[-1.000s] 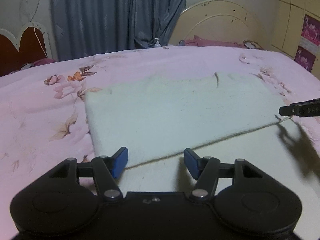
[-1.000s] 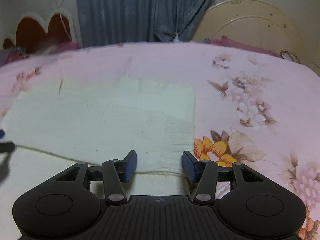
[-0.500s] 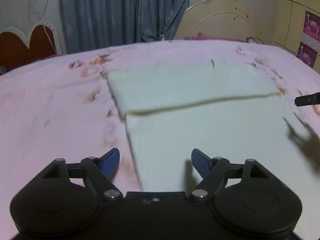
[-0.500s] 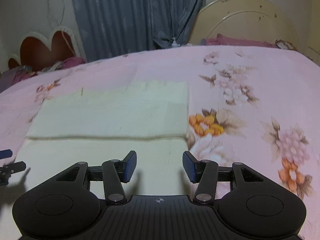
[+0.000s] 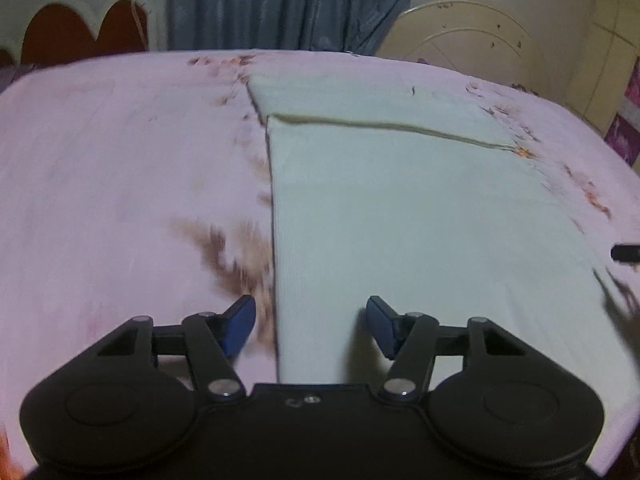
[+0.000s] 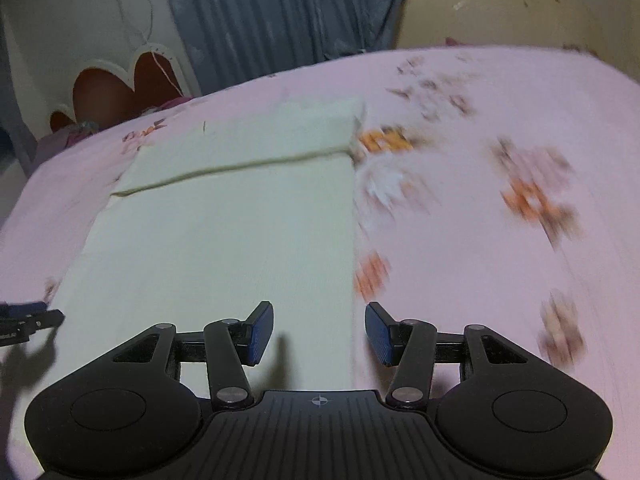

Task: Fold small clothes
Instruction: 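Close the left tool on the sweater hem edge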

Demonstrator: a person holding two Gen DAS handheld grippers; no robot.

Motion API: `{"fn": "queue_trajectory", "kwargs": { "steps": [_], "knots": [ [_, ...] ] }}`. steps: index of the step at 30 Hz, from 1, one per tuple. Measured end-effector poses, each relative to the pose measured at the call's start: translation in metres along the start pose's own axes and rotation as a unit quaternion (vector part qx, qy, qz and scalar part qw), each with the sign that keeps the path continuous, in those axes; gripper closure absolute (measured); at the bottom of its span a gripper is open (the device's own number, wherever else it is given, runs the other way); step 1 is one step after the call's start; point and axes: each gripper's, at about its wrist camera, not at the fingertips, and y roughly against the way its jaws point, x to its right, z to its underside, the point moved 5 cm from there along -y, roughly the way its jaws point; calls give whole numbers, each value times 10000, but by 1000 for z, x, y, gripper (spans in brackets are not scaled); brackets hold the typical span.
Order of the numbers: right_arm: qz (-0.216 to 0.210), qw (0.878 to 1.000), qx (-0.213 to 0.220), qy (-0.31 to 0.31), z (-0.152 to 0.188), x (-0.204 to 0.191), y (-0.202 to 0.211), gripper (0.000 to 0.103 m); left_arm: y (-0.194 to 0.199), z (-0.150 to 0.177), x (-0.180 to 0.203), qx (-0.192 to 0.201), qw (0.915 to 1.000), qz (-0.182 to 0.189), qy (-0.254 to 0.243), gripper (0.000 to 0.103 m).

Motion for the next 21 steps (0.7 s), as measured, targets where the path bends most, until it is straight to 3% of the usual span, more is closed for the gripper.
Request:
{"fn": "queue_trajectory", "kwargs": {
  "steps": [8,16,17,18,20,21],
  "knots": [
    [-541,9968,-222,-543,51,19,41,52,39,45,-9,-96,9965,405,719,53],
    [-1262,9866,-447,-931,96,11,53,53,54,76,-11,-207,9831,1192,1373,57],
    [-1349,9851,-466,-963,98,9,53,59,54,78,-12,-199,9806,1256,1489,58],
    [-1415,9837,-508,-987,99,9,53,72,54,79,-14,-194,9772,1331,1643,58],
    [-1551,9800,-554,-1116,100,9,50,82,53,81,-16,-189,9702,1499,1896,58],
    [-1620,9779,-535,-1213,99,10,49,82,52,82,-16,-191,9667,1596,1992,59]
  ]
}}
